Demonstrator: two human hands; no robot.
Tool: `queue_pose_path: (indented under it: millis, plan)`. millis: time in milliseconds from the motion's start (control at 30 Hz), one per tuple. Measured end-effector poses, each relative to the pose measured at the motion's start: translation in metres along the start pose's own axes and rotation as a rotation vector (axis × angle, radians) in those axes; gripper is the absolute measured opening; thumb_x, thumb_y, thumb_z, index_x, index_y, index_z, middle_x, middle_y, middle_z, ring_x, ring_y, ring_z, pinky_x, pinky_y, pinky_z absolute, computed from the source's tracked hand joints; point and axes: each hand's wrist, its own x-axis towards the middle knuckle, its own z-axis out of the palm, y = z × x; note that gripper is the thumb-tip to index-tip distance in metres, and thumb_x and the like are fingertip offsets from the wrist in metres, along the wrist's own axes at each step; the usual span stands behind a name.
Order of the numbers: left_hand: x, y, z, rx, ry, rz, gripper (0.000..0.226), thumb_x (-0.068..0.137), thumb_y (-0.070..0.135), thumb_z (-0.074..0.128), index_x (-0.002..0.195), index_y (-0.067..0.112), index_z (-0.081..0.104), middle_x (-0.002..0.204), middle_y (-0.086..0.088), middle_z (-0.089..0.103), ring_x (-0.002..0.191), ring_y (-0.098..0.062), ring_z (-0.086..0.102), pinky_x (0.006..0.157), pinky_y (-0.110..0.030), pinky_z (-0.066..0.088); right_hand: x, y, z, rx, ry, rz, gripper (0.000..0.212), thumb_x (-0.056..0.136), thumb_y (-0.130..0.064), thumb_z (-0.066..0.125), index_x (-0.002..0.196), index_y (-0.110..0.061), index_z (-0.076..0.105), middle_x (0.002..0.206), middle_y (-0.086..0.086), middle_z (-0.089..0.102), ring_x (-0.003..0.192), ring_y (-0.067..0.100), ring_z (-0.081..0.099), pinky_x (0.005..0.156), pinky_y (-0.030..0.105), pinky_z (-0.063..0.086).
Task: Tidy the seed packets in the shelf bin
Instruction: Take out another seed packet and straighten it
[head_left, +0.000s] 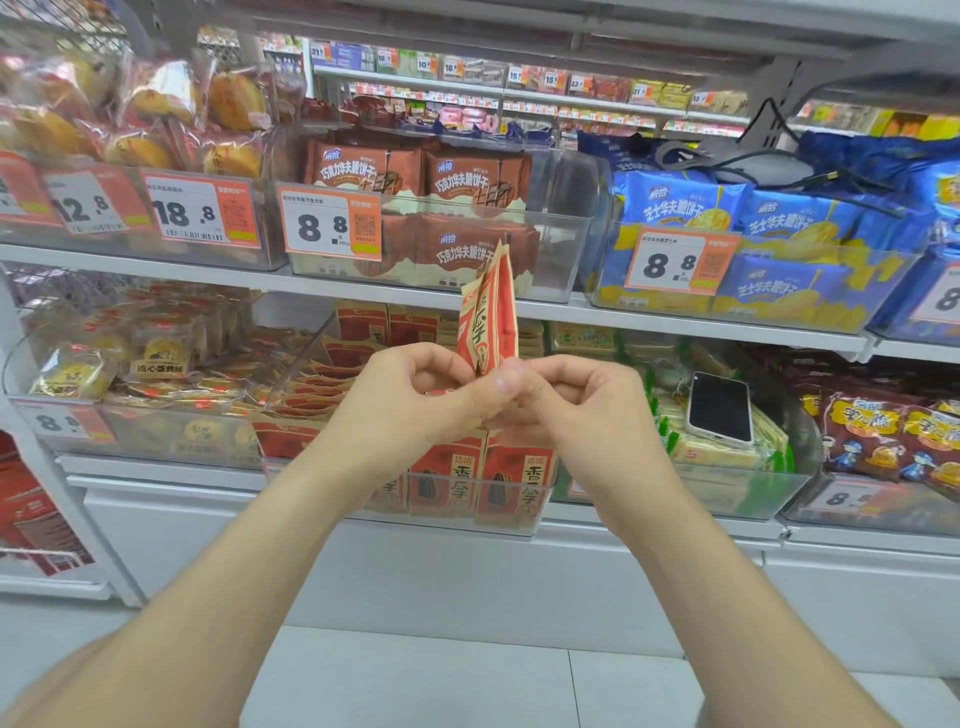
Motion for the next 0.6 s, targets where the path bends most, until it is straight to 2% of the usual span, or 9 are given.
queue_pose_path:
  millis: [67, 133, 200, 233, 333, 400, 500, 600]
  plan:
    - [0.000, -0.001, 0.001, 0.006, -0.012, -0.003, 0.057, 0.072, 0.059, 0.093, 0.105, 0.016, 0.074, 0.096, -0.004, 0.083, 0.097, -0.030, 0.080, 0.095, -0.056, 0.064, 0.001, 0.001, 0.000, -0.024, -0.006, 0.014, 0.015, 0.100, -0.019, 0.074, 0.100, -0.004, 0.077, 0.085, 0.013, 0.082, 0.079, 0.027, 0.082, 0.065, 0.031, 0.065]
    - [0.000, -0.001, 0.002, -0.044, -0.050, -0.019, 0.044, 0.082, 0.045, 0.092, 0.107, 0.013, 0.074, 0.098, -0.006, 0.083, 0.101, -0.030, 0.080, 0.097, -0.052, 0.064, 0.003, 0.003, 0.000, -0.064, -0.028, 0.021, 0.016, 0.104, -0.018, 0.069, 0.102, -0.003, 0.074, 0.086, 0.014, 0.081, 0.078, 0.028, 0.081, 0.062, 0.030, 0.063]
    - [-0.001, 0.002, 0.001, -0.128, -0.105, -0.063, 0.033, 0.090, 0.032, 0.085, 0.109, 0.007, 0.074, 0.101, -0.010, 0.083, 0.105, -0.028, 0.080, 0.099, -0.045, 0.064, 0.005, 0.005, -0.002, -0.060, -0.030, 0.012, 0.018, 0.106, -0.018, 0.066, 0.103, -0.001, 0.072, 0.089, 0.018, 0.081, 0.080, 0.033, 0.081, 0.066, 0.035, 0.065]
    - [-0.001, 0.002, 0.000, -0.156, -0.127, -0.078, 0.032, 0.090, 0.029, 0.084, 0.110, 0.007, 0.074, 0.103, -0.010, 0.083, 0.105, -0.026, 0.080, 0.099, -0.044, 0.063, 0.007, 0.007, -0.003, -0.062, -0.028, -0.001, 0.018, 0.106, -0.018, 0.065, 0.103, -0.002, 0.072, 0.092, 0.020, 0.080, 0.084, 0.037, 0.080, 0.073, 0.041, 0.067]
    - [0.000, 0.001, -0.002, -0.210, -0.148, -0.098, 0.039, 0.079, 0.030, 0.087, 0.109, 0.009, 0.076, 0.104, -0.009, 0.083, 0.105, -0.023, 0.080, 0.098, -0.042, 0.062, 0.008, 0.010, -0.006, -0.103, -0.038, -0.013, 0.016, 0.106, -0.020, 0.066, 0.100, -0.007, 0.073, 0.099, 0.024, 0.078, 0.099, 0.047, 0.075, 0.094, 0.063, 0.060]
    - [0.000, 0.001, -0.001, -0.248, -0.158, -0.108, 0.045, 0.074, 0.028, 0.088, 0.113, 0.011, 0.072, 0.107, -0.008, 0.082, 0.106, -0.025, 0.080, 0.098, -0.041, 0.062, 0.009, 0.010, -0.007, -0.101, -0.071, 0.014, 0.016, 0.107, -0.019, 0.064, 0.099, -0.006, 0.070, 0.101, 0.026, 0.078, 0.100, 0.046, 0.075, 0.097, 0.064, 0.058]
    - [0.000, 0.002, 0.002, -0.333, -0.166, -0.090, 0.054, 0.076, 0.028, 0.091, 0.116, 0.009, 0.059, 0.108, -0.006, 0.081, 0.097, -0.026, 0.080, 0.092, -0.040, 0.063, 0.008, 0.010, -0.008, -0.152, -0.188, 0.028, 0.016, 0.108, -0.015, 0.062, 0.093, -0.012, 0.065, 0.099, 0.021, 0.078, 0.090, 0.031, 0.075, 0.099, 0.063, 0.057]
    - [0.002, 0.000, 0.008, -0.329, -0.045, -0.070, 0.057, 0.079, 0.048, 0.091, 0.107, 0.017, 0.053, 0.098, -0.006, 0.074, 0.086, -0.023, 0.073, 0.082, -0.044, 0.060, 0.004, 0.012, -0.006, -0.313, -0.351, -0.007, 0.015, 0.106, -0.016, 0.066, 0.091, -0.014, 0.067, 0.094, 0.007, 0.078, 0.091, 0.025, 0.073, 0.100, 0.062, 0.056]
